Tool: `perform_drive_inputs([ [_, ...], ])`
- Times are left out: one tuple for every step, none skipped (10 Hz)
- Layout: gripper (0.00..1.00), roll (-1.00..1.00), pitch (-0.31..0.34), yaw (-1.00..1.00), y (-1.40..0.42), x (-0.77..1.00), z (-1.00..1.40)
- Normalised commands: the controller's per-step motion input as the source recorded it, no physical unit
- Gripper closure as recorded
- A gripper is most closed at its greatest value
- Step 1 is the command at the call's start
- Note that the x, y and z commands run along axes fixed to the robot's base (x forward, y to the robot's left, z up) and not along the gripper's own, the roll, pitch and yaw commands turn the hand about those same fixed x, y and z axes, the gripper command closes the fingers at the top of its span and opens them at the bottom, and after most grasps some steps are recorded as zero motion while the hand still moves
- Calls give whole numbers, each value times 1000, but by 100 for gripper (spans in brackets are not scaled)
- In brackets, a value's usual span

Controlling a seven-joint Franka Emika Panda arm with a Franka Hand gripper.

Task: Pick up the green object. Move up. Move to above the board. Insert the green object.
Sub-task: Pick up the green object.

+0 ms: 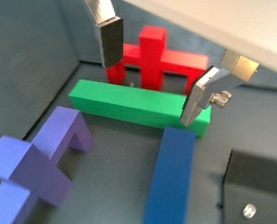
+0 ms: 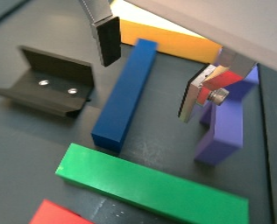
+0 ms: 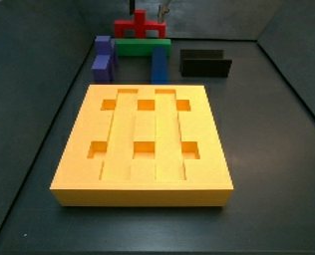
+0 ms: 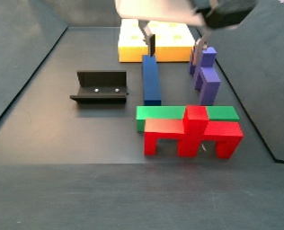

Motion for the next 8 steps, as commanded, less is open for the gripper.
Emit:
perform_drive_inputs([
  [0, 0, 64, -1000, 0, -43, -343],
  [0, 0, 64, -1000, 0, -34, -337],
  [0, 0, 33, -1000, 0, -14, -274],
  [0, 0, 4, -1000, 0, 0, -223],
  [0, 0, 0, -1000, 0, 0, -197],
  [0, 0, 0, -1000, 0, 0, -191],
  [0, 0, 0, -1000, 0, 0, -189],
  [0, 0, 0, -1000, 0, 0, -180],
])
